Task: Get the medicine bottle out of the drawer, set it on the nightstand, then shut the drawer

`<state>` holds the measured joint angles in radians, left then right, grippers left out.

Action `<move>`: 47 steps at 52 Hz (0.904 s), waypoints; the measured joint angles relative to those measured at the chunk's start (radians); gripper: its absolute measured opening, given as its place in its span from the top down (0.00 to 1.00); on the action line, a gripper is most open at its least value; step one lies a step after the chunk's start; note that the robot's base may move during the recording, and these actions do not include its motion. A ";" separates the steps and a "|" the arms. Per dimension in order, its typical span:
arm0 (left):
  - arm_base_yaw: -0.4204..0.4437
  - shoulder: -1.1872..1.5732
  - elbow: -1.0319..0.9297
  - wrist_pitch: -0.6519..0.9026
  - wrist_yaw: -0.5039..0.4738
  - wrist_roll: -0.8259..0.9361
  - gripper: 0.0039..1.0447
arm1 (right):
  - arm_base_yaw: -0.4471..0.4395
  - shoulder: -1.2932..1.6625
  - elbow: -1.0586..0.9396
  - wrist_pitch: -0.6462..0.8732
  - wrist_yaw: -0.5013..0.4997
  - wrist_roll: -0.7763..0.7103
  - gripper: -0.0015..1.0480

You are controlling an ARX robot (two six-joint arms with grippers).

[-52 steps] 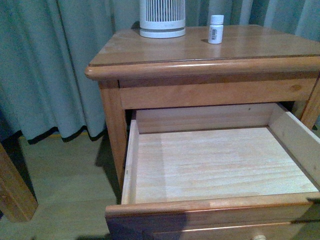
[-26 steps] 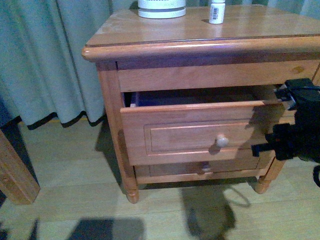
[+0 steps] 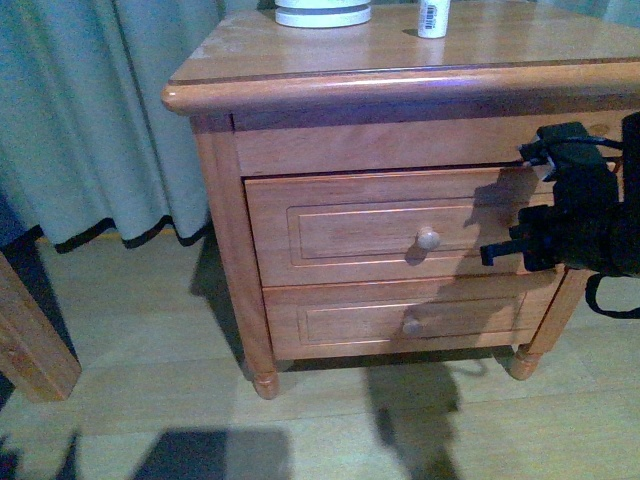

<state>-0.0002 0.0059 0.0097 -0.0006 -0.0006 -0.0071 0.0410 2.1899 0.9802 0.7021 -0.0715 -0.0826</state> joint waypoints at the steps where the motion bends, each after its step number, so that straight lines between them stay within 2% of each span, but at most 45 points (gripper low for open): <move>1: 0.000 0.000 0.000 0.000 0.000 0.000 0.06 | 0.000 -0.010 -0.010 0.003 -0.005 0.005 0.97; 7: 0.000 0.000 0.000 0.000 0.000 0.000 0.06 | 0.002 -0.157 -0.137 0.026 -0.062 0.074 0.97; 17: 0.000 0.000 0.000 0.000 0.000 0.000 0.06 | -0.010 -0.501 -0.364 -0.032 -0.123 0.203 0.69; 26: 0.000 0.000 0.000 0.000 0.000 0.000 0.06 | -0.079 -0.953 -0.510 -0.274 -0.159 0.251 0.43; 35: 0.000 0.000 0.000 0.000 0.000 0.000 0.06 | -0.153 -1.570 -0.525 -0.687 -0.199 0.227 0.14; 37: 0.000 0.000 0.000 0.000 0.000 0.000 0.06 | -0.161 -1.751 -0.526 -0.802 -0.166 0.203 0.07; 38: 0.000 0.000 0.000 0.000 0.000 0.000 0.06 | -0.135 -1.821 -0.530 -0.824 -0.084 0.180 0.11; 40: 0.000 0.000 0.000 0.000 0.000 0.000 0.06 | -0.080 -1.901 -0.553 -0.815 0.013 0.145 0.19; 47: 0.000 0.000 0.000 0.000 0.000 0.000 0.06 | -0.048 -2.010 -0.727 -0.755 0.066 0.106 0.42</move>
<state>-0.0002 0.0059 0.0097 -0.0006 -0.0006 -0.0067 -0.0071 0.1802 0.2527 -0.0525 -0.0059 0.0238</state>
